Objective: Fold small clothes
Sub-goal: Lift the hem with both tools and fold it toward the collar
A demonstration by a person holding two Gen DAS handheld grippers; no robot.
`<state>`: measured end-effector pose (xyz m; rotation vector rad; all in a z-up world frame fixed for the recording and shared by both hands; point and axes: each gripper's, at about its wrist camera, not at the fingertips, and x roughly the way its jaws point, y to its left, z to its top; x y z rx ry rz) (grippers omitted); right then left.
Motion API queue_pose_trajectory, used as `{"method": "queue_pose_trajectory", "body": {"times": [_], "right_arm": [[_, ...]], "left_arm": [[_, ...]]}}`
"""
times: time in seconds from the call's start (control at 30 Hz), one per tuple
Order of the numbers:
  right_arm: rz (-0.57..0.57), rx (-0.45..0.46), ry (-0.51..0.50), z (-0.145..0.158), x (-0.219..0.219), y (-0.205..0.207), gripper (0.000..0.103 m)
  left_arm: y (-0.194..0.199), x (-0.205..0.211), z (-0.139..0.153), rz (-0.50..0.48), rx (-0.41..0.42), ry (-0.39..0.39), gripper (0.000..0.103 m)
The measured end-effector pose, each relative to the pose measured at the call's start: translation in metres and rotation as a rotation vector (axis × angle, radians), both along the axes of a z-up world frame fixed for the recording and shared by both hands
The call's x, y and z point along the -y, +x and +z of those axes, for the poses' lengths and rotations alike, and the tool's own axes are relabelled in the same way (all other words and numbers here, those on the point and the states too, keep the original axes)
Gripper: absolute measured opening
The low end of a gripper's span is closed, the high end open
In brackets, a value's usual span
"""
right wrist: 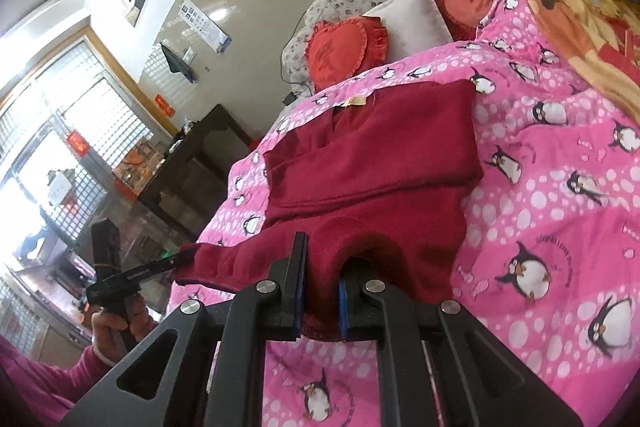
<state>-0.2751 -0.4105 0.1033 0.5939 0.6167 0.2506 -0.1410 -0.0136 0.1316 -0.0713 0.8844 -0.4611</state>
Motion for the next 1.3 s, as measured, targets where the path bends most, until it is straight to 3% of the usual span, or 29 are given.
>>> {"method": "queue_pose_trajectory", "body": {"times": [0.8,1.3], "right_arm": [[-0.023,0.008,-0.066,0.017,0.02,0.063,0.0],[-0.071,-0.028,-0.134,0.022,0.052,0.144,0.0]], "left_arm": [[0.075,0.032,0.011,0.02,0.049,0.009,0.007],[0.152,0.08,0.014,0.032,0.083,0.055,0.007]]}}
